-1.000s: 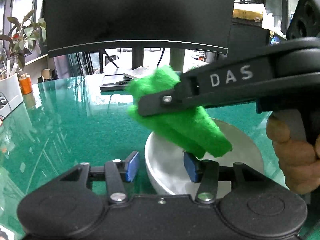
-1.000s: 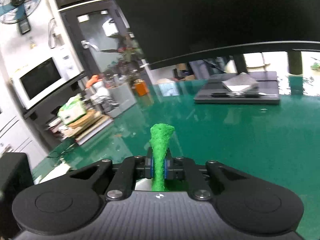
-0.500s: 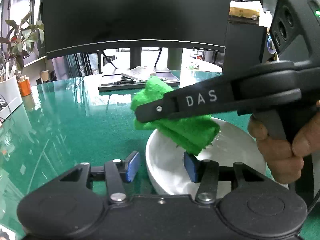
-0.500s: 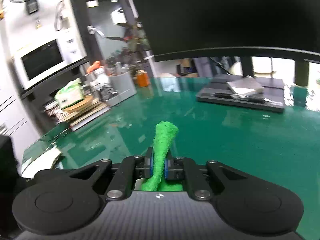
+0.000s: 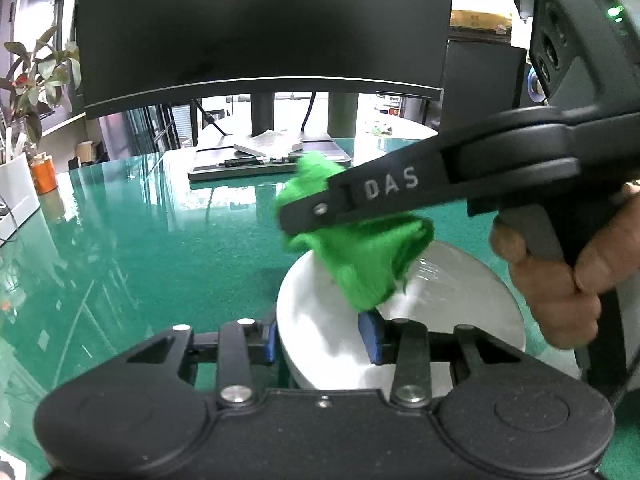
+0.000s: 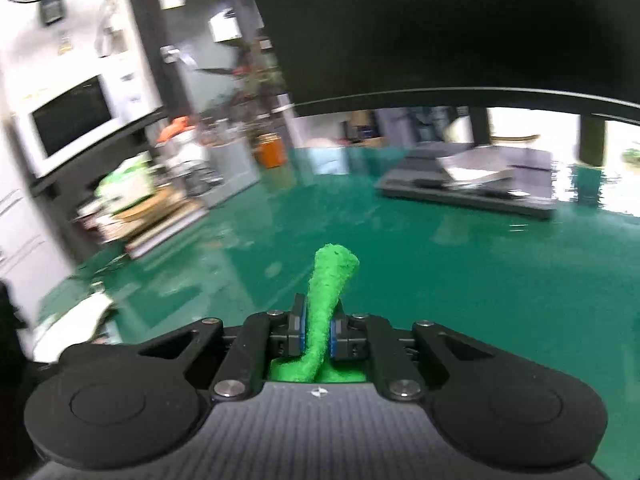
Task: Clean bowl
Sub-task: 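Hold the bowl with the left tool while the right tool wipes the cloth inside it, then rub the cloth around the bowl's inner wall with the right tool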
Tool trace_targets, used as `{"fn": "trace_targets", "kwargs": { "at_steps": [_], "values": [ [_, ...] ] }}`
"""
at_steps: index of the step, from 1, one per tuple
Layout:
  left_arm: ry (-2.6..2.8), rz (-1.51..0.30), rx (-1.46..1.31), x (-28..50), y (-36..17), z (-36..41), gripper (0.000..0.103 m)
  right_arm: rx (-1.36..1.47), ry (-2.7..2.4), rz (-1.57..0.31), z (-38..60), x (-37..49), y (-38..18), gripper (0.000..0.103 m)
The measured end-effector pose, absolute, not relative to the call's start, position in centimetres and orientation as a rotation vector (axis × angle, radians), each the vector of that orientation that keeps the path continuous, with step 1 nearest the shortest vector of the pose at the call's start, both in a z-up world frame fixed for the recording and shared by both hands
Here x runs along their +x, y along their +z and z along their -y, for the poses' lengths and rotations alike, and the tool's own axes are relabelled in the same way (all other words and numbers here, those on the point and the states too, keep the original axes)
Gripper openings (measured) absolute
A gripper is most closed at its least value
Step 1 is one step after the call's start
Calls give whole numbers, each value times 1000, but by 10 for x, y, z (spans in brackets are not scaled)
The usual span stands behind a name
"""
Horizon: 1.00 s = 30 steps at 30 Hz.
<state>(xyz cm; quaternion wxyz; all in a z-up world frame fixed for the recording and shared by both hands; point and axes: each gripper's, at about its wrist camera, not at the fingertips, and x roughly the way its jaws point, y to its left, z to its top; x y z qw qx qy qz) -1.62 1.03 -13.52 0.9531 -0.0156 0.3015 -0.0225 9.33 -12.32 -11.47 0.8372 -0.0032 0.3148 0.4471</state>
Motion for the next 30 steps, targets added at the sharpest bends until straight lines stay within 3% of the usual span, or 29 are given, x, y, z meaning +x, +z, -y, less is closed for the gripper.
{"fn": "trace_targets", "kwargs": {
  "at_steps": [9,19,30],
  "values": [
    [-40,-616,-23,-15,-134,-8,39,-65,1101,-670,103,62,-112,10],
    [-44,-611,-21,-14,-133,-11,40,-16,857,-705,133,101,-118,11],
    [-40,-610,-4,-15,-133,-6,43,-50,953,-678,116,80,-114,11]
  ]
}}
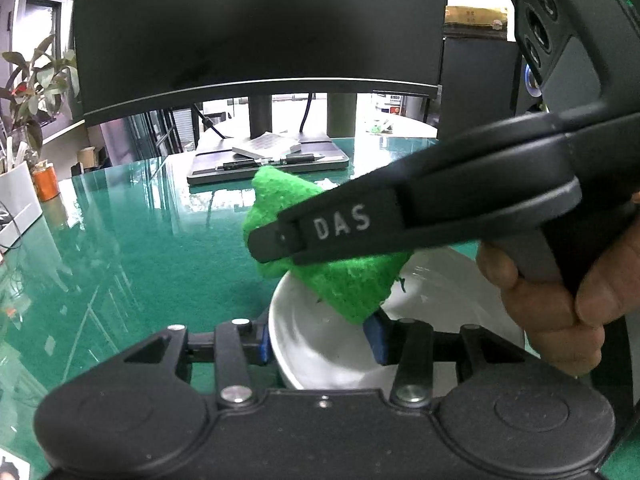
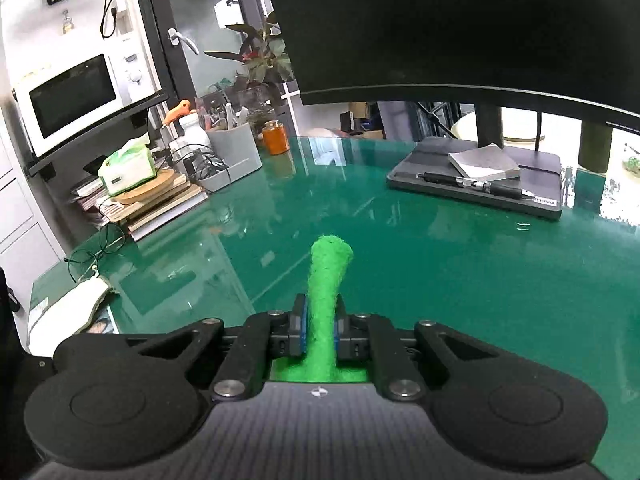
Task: Clean bowl
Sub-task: 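Rub the cloth around the bowl's inner wall with the right tool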
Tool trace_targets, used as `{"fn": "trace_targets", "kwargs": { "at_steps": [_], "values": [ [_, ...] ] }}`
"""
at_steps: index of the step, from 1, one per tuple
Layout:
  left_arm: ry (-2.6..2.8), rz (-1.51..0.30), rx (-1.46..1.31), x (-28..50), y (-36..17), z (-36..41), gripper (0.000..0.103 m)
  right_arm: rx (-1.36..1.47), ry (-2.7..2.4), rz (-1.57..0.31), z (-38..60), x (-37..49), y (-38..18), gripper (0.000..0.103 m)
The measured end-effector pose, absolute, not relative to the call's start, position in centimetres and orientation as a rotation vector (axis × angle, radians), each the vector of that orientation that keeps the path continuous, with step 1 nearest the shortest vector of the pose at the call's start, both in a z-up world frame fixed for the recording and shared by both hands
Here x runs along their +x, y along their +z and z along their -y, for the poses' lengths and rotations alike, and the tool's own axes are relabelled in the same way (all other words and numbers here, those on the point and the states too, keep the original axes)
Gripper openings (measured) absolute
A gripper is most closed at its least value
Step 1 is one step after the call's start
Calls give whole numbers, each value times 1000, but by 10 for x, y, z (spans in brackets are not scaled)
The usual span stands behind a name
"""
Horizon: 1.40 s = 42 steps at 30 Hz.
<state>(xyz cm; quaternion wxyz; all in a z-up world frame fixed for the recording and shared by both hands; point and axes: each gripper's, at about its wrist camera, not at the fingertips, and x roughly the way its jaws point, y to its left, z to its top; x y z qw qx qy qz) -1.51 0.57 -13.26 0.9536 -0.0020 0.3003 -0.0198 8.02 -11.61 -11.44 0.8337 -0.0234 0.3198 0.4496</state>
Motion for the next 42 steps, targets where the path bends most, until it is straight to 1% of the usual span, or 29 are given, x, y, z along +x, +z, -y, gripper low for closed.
{"fn": "trace_targets", "kwargs": {
  "at_steps": [9,11,12,13,14,18,19,20,25,26,27,28,29,31,32,35,39,42],
  "values": [
    [-47,-607,-6,-16,-134,0,43,-15,828,-694,145,93,-116,12],
    [-45,-608,-3,-16,-133,0,43,-15,846,-695,138,90,-115,15],
    [-44,-609,-2,-15,-133,0,43,-13,859,-699,134,89,-115,15],
    [-42,-610,1,-15,-133,0,43,-9,866,-706,131,89,-114,24],
    [-41,-610,2,-15,-133,1,43,1,868,-714,130,89,-113,41],
    [-39,-608,6,-15,-133,2,43,47,850,-716,141,89,-111,58],
    [-39,-607,8,-15,-133,2,43,71,837,-727,148,90,-111,68],
    [-40,-606,10,-15,-133,3,43,101,823,-733,155,92,-110,74],
    [-42,-604,14,-16,-132,4,43,216,788,-750,182,100,-109,77],
    [-42,-604,14,-17,-132,4,43,223,790,-745,184,100,-108,74],
    [-42,-604,14,-17,-132,4,43,229,791,-739,185,100,-107,66],
    [-42,-604,14,-17,-132,4,43,236,793,-734,187,100,-106,36],
    [-42,-604,14,-17,-132,4,43,240,794,-729,188,99,-105,16],
    [-40,-604,14,-17,-132,4,43,231,790,-709,183,96,-100,9],
    [-39,-604,13,-17,-132,4,43,225,802,-698,179,94,-99,7],
    [-38,-604,11,-17,-132,4,43,191,869,-677,159,87,-94,7],
    [-36,-604,13,-19,-132,3,45,120,990,-715,132,81,-93,7],
    [-36,-602,11,-19,-132,2,47,-21,1006,-718,114,78,-99,7]
  ]
}}
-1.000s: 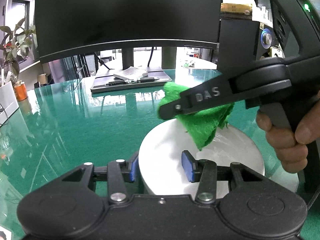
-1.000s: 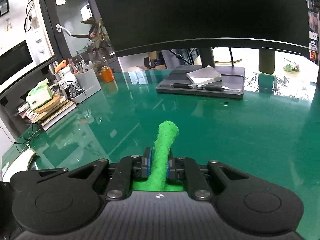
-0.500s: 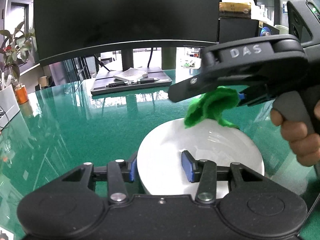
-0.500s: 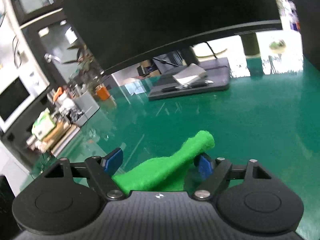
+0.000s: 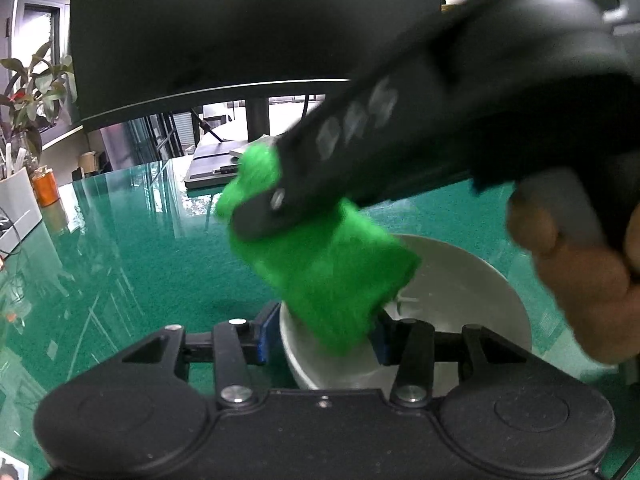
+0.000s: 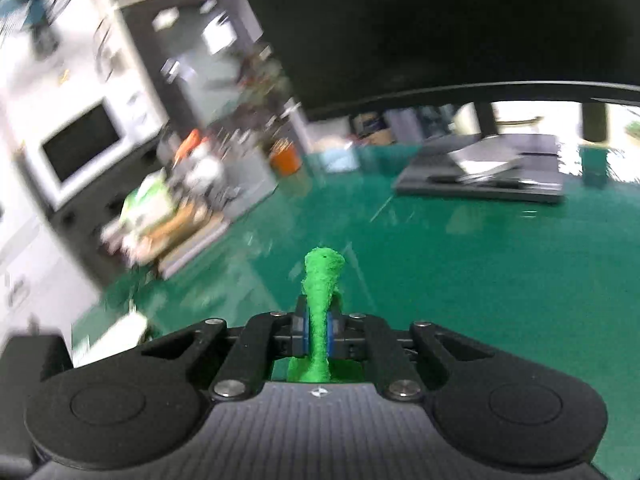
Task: Clean bowl
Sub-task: 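Rub the cloth around the bowl's inner wall with the right tool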
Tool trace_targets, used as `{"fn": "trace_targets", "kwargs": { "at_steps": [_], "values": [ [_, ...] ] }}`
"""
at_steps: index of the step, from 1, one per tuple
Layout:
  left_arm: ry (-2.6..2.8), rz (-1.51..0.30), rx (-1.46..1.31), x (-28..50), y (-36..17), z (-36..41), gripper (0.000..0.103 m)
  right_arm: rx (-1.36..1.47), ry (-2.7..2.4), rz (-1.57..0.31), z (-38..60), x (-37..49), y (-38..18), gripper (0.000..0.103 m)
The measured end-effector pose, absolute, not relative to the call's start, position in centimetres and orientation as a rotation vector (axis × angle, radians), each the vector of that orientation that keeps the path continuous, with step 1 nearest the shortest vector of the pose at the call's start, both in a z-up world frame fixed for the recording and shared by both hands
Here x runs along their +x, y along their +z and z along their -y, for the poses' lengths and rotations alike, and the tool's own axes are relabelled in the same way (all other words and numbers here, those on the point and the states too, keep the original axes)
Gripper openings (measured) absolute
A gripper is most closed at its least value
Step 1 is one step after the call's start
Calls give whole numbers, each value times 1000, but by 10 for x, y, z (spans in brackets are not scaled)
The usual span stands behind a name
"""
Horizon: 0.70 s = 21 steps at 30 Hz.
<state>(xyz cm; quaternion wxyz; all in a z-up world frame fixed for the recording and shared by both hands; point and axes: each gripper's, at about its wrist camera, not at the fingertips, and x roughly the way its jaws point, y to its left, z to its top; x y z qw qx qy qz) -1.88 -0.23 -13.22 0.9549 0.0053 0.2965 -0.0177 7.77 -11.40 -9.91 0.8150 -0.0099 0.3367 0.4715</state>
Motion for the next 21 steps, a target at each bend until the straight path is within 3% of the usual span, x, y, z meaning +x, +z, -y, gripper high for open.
{"fn": "trace_targets", "kwargs": {
  "at_steps": [8,12,18,21],
  "values": [
    [-43,-597,8,-19,-133,4,49,-36,827,-729,145,100,-109,7],
    [-44,-592,31,-20,-133,8,59,-27,850,-732,141,95,-113,7],
    [-43,-595,36,-19,-133,9,60,-81,1031,-738,110,75,-111,7],
    [-47,-597,30,-19,-133,9,55,-105,1028,-705,115,71,-108,7]
  ]
}}
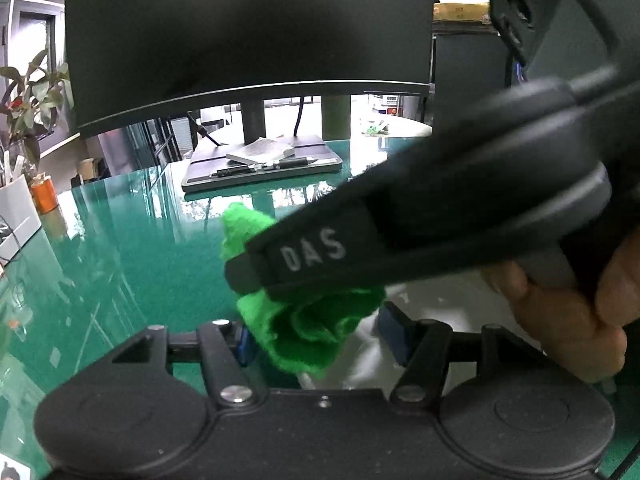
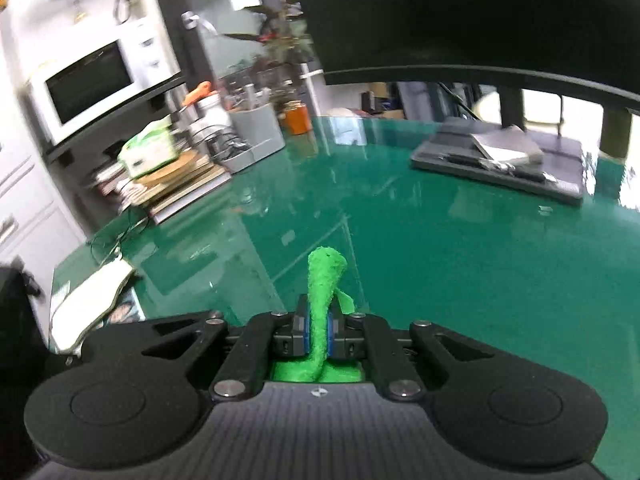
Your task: Clean bowl
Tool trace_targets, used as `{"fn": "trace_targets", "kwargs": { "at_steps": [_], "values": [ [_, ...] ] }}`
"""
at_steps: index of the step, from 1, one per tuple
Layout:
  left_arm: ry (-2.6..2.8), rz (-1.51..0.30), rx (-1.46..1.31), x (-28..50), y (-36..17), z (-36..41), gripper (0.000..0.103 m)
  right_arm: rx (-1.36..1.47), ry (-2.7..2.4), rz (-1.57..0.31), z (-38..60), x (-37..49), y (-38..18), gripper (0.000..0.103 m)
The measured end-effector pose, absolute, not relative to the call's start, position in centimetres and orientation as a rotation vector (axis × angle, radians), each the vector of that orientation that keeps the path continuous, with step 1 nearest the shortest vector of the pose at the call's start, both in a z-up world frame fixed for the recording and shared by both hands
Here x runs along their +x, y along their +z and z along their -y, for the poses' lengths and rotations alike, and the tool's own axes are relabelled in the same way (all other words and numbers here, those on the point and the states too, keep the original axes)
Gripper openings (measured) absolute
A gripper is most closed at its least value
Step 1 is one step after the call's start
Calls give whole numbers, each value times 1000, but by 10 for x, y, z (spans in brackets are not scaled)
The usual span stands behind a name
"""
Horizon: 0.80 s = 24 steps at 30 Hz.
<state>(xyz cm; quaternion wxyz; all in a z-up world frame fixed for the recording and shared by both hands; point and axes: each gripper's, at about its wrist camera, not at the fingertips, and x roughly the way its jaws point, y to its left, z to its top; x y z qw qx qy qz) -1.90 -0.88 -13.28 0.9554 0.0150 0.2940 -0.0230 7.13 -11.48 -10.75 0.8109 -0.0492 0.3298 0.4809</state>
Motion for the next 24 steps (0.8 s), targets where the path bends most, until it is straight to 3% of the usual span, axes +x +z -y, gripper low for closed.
{"fn": "trace_targets", "kwargs": {
  "at_steps": [15,18,24],
  "values": [
    [-87,-602,12,-20,-133,16,46,-37,838,-677,166,93,-114,11],
    [-96,-602,4,-20,-132,15,33,-33,854,-668,160,92,-115,11],
    [-92,-593,-21,-21,-131,13,31,6,798,-654,191,88,-114,11]
  ]
}}
